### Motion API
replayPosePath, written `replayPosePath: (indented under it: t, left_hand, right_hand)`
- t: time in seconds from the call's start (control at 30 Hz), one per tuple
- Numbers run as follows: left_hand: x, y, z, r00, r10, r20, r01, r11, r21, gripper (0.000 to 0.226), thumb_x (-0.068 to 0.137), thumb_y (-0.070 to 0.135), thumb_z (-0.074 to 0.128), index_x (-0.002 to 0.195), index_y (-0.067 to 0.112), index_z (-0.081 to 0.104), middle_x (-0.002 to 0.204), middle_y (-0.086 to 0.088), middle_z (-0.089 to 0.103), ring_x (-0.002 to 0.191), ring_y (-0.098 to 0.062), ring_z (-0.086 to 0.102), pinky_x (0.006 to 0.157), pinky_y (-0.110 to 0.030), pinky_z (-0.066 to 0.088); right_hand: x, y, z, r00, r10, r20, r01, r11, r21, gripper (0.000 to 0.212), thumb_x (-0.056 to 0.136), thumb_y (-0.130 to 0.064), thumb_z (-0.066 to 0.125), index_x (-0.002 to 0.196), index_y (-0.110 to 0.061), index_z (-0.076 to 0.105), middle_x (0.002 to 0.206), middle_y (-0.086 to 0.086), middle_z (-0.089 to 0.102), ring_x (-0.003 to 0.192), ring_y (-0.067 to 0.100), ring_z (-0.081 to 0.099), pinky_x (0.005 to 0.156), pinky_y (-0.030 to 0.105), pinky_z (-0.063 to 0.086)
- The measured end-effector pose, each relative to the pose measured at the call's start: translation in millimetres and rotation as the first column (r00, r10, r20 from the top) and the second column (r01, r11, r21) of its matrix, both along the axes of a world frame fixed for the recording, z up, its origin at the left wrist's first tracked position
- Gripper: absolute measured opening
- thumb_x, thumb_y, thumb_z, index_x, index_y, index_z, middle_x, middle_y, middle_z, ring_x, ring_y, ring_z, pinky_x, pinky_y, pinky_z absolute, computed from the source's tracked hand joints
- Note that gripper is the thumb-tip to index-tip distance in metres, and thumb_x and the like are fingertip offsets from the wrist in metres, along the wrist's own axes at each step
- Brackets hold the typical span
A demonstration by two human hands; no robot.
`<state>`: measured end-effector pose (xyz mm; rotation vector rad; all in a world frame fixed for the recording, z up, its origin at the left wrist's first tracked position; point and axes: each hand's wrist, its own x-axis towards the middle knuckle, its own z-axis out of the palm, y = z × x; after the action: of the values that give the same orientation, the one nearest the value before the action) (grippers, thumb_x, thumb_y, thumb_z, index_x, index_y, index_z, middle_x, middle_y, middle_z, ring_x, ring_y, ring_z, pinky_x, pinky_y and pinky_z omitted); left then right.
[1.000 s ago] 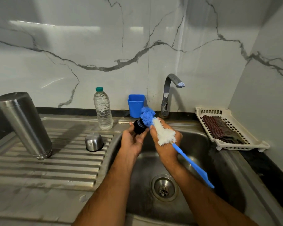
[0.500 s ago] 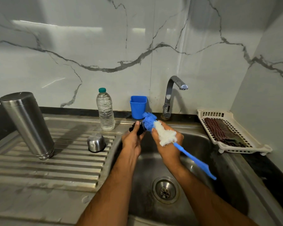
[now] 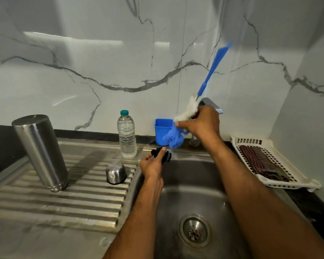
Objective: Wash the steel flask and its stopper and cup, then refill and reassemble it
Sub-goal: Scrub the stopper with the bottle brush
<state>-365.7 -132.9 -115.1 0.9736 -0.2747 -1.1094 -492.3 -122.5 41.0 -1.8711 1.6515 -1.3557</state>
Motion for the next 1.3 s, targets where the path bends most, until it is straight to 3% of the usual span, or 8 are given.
replayPosePath:
  t: [0.1,0.2,0.37,0.53,0.7,0.93,1.2,1.3]
  left_hand:
    - [2,0,-1,0.999,0.005,0.039,-0.004,1.000,-0.004,0.047,0.073,0.005,0.089,0.112,-0.003,0.062,0.090,-0.010,0.073,0.090,-0.027,0.074,0.092,-0.045,0.060]
    - [3,-2,-2,0.994,0.022,0.109,-0.019,1.000,-0.023,0.051,0.072,0.007,0.091,0.112,-0.003,0.060,0.101,-0.019,0.075,0.090,-0.026,0.074,0.089,-0.042,0.060]
    - [1,-4,-3,0.968,0.017,0.249,-0.015,1.000,-0.010,0.045,0.072,0.012,0.092,0.105,0.011,0.060,0.098,-0.014,0.074,0.085,-0.021,0.073,0.084,-0.037,0.061]
    - [0,-3,0,0.955,-0.004,0.296,0.005,1.000,-0.004,0.043,0.075,0.013,0.089,0.107,0.015,0.059,0.093,-0.002,0.071,0.083,-0.012,0.071,0.083,-0.032,0.060]
    - [-1,-5,-5,0.940,-0.012,0.340,0.016,1.000,-0.009,0.047,0.072,0.019,0.092,0.107,0.015,0.061,0.099,-0.009,0.075,0.090,-0.020,0.075,0.086,-0.038,0.062]
    - [-1,-6,-6,0.938,-0.010,0.346,0.016,1.000,-0.014,0.048,0.072,0.019,0.092,0.108,0.013,0.061,0.099,-0.010,0.075,0.091,-0.023,0.075,0.086,-0.040,0.061]
    - [-2,-6,-8,0.935,-0.023,0.353,0.030,0.999,-0.015,0.048,0.071,0.020,0.093,0.107,0.016,0.061,0.100,-0.009,0.075,0.092,-0.022,0.074,0.085,-0.039,0.062]
    - [-2,-6,-8,0.933,-0.027,0.358,0.035,0.999,-0.017,0.049,0.071,0.020,0.093,0.109,0.015,0.062,0.099,-0.009,0.075,0.091,-0.022,0.075,0.086,-0.042,0.062]
  right_hand:
    - [8,-13,17,0.998,0.020,0.055,-0.016,0.997,-0.079,0.034,0.063,-0.023,0.096,0.071,-0.016,0.065,0.067,-0.009,0.062,0.062,0.001,0.059,0.047,0.008,0.042]
    - [17,-30,28,0.999,-0.006,0.038,0.011,0.989,-0.149,0.037,0.058,-0.022,0.098,0.065,-0.015,0.062,0.061,-0.011,0.059,0.059,0.007,0.059,0.043,0.010,0.036]
    - [37,-68,44,0.995,-0.083,0.054,0.094,0.966,-0.240,0.031,0.067,-0.027,0.093,0.071,-0.019,0.063,0.078,-0.002,0.069,0.079,0.021,0.067,0.066,0.035,0.055]
    - [53,-102,47,0.996,-0.051,0.072,0.071,0.947,-0.314,0.022,0.074,-0.021,0.089,0.082,-0.010,0.072,0.085,0.003,0.074,0.081,0.019,0.067,0.078,0.035,0.056]
    - [63,-126,22,0.996,-0.036,0.083,0.056,0.966,-0.253,0.023,0.075,-0.016,0.088,0.091,-0.006,0.075,0.090,0.006,0.076,0.081,0.016,0.067,0.078,0.031,0.057]
    - [66,-140,-28,0.999,-0.006,0.041,0.010,0.994,-0.108,0.025,0.076,-0.015,0.088,0.096,-0.006,0.076,0.093,0.006,0.075,0.082,0.013,0.064,0.063,0.014,0.041]
    - [64,-141,-57,1.000,0.006,-0.030,-0.006,1.000,-0.005,0.032,0.082,-0.019,0.084,0.109,-0.004,0.074,0.107,0.009,0.075,0.087,0.010,0.058,0.071,0.020,0.042]
    - [61,-140,-56,1.000,0.010,-0.024,-0.010,1.000,-0.015,0.035,0.082,-0.022,0.084,0.111,-0.005,0.073,0.109,0.008,0.075,0.087,0.009,0.058,0.061,0.011,0.037]
